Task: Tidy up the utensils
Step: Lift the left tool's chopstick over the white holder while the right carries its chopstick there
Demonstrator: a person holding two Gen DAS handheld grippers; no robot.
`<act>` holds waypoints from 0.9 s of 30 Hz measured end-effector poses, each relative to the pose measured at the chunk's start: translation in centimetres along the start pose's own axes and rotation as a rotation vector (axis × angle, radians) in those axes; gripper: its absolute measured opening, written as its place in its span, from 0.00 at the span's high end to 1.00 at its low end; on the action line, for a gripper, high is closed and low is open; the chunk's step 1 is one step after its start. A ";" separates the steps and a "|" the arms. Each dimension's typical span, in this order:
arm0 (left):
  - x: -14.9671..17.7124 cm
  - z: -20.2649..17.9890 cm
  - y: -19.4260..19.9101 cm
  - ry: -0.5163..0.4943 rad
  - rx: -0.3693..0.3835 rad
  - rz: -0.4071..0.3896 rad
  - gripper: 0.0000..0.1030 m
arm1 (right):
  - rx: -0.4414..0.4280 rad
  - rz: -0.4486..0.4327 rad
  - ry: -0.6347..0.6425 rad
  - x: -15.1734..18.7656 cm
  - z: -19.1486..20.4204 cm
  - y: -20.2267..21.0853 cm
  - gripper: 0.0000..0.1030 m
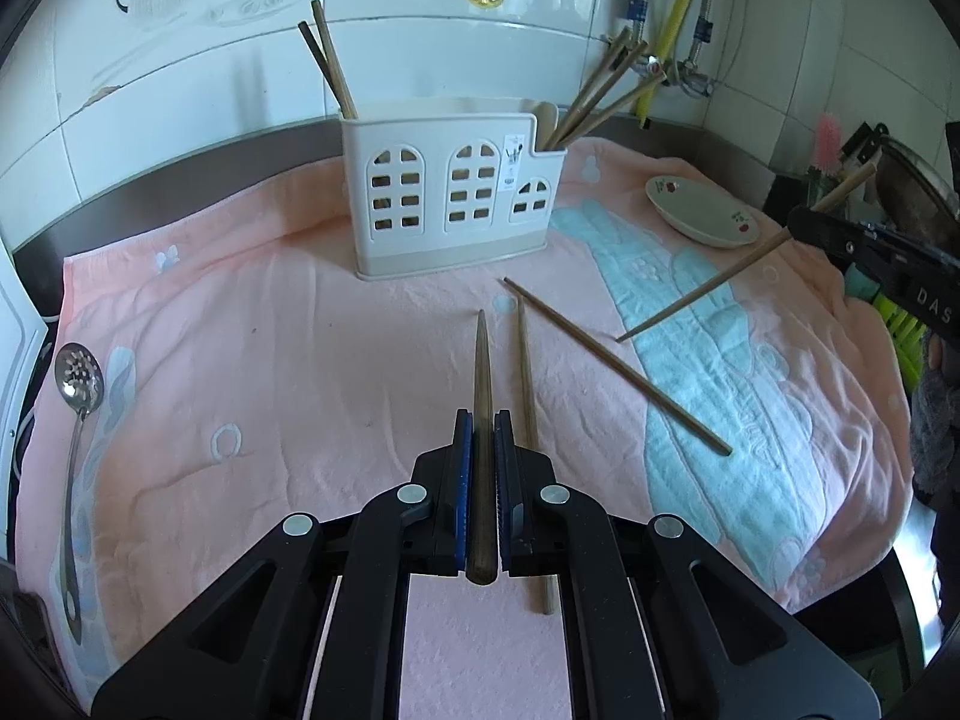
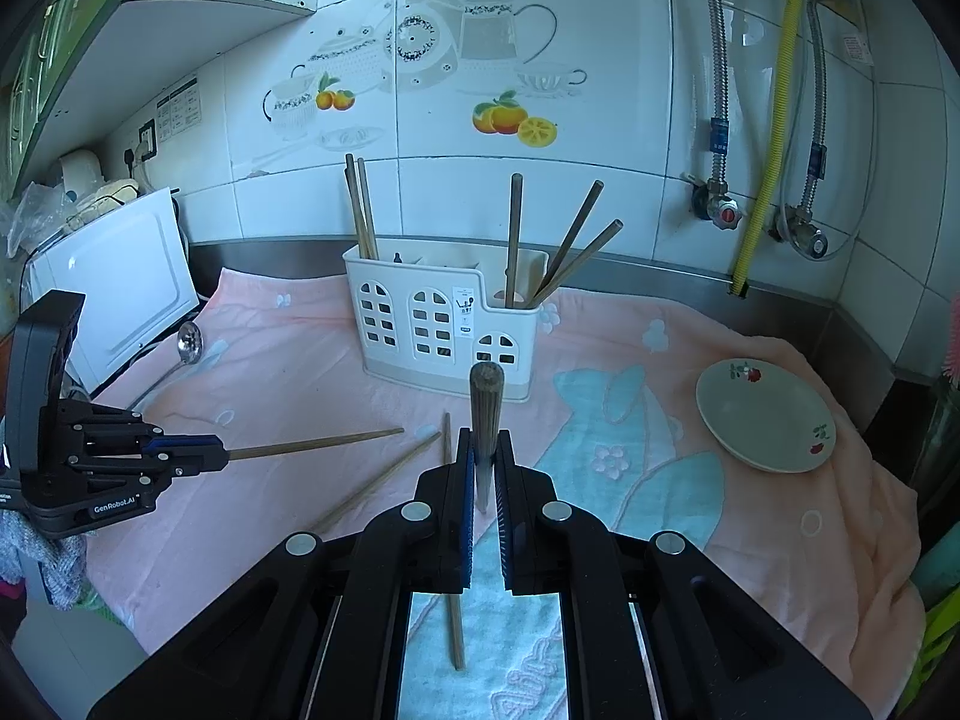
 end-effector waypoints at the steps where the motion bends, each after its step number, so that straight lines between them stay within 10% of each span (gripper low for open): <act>1: -0.2 0.0 0.1 0.003 0.002 -0.009 0.94 | 0.001 -0.001 -0.001 -0.1 -0.1 0.0 0.94; 27: -8.0 1.4 5.0 -0.030 0.025 -0.104 0.94 | -0.046 -0.055 0.053 -8.1 1.0 0.6 0.94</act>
Point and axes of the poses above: each gripper's, at about its wrist camera, not at the fingertips, and y roughly against the way its jaws point, z to its left, x to its underside, the point moved 6 cm from there along -y, roughly the way its jaws point, and after that the axes turned 1 degree about -z, right-handed, at the moved point
